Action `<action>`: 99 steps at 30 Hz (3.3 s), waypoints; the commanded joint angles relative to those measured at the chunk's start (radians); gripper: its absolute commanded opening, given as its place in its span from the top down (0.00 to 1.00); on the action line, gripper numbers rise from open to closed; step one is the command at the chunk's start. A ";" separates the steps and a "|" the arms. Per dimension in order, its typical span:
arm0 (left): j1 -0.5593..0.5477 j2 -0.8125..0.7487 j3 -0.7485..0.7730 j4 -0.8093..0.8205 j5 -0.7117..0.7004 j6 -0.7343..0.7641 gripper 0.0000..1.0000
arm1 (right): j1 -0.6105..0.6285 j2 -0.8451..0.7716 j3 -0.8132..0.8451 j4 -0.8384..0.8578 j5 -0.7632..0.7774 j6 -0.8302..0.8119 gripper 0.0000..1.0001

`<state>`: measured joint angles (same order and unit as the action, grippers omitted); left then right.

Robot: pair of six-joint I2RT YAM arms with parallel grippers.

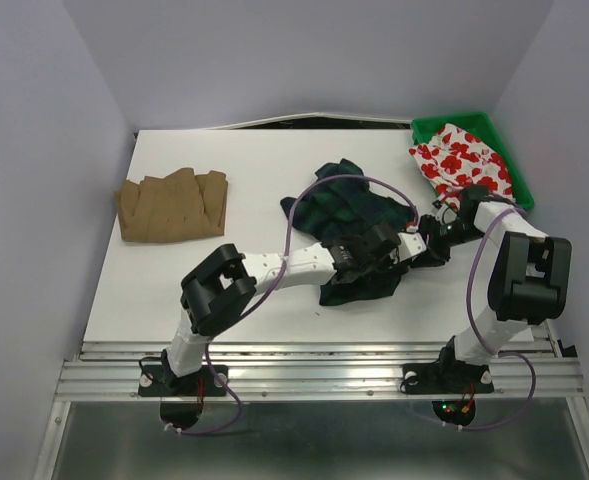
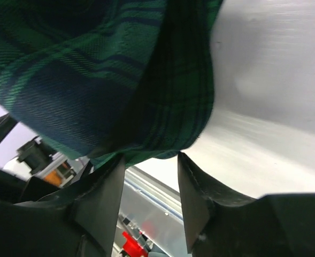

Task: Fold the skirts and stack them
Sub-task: Flatten the skirt out

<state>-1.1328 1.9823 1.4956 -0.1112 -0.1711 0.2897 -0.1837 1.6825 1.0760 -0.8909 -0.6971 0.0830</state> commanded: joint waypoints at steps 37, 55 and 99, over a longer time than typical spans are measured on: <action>0.403 -0.131 0.305 -0.292 0.260 -0.273 1.00 | 0.176 -0.018 -0.033 0.082 -0.379 0.059 0.21; 0.530 -0.226 0.250 -0.285 0.311 -0.284 1.00 | 0.264 0.014 0.119 0.267 0.137 0.216 0.99; 0.643 -0.238 -0.233 -0.145 0.949 -0.503 1.00 | 0.345 -0.126 0.052 0.076 0.059 -0.019 0.27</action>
<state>-0.5201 1.7554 1.2251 -0.3119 0.7246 -0.1646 0.1623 1.5398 1.1889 -0.8085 -0.5404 0.0021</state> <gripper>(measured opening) 0.048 0.722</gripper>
